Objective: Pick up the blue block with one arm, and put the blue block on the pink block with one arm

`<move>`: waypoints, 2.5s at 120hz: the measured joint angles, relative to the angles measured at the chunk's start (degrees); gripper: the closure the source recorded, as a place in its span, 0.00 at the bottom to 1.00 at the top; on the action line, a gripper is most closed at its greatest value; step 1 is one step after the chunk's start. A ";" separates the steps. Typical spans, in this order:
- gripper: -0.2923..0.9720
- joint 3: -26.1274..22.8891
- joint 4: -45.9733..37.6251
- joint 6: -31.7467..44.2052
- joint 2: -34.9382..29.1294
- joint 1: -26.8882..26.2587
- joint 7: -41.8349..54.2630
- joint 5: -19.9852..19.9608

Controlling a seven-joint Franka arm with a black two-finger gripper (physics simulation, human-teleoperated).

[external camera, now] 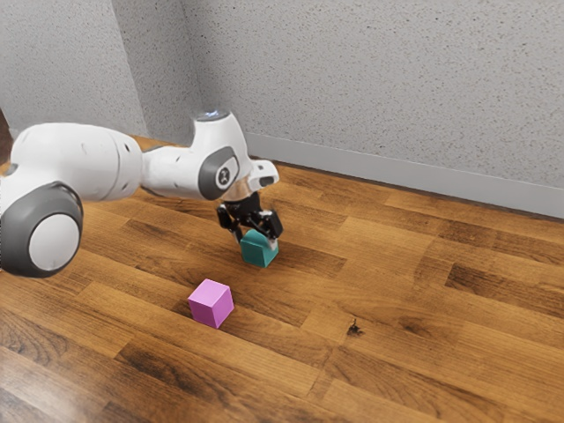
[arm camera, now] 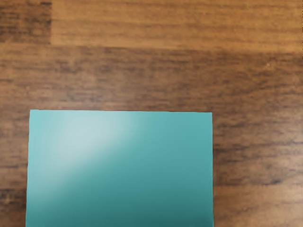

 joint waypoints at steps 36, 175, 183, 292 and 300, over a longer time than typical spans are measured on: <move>0.23 -0.13 1.44 0.03 2.52 0.33 1.51 0.00; 0.49 -0.76 -31.13 0.18 -28.07 -0.54 -5.83 1.21; 0.49 -0.88 -32.84 0.18 -29.29 -0.49 -7.11 1.22; 0.47 -1.46 -41.42 3.05 -34.30 0.14 -12.31 8.35; 0.47 -1.45 -41.23 3.50 -33.60 0.15 -12.25 8.79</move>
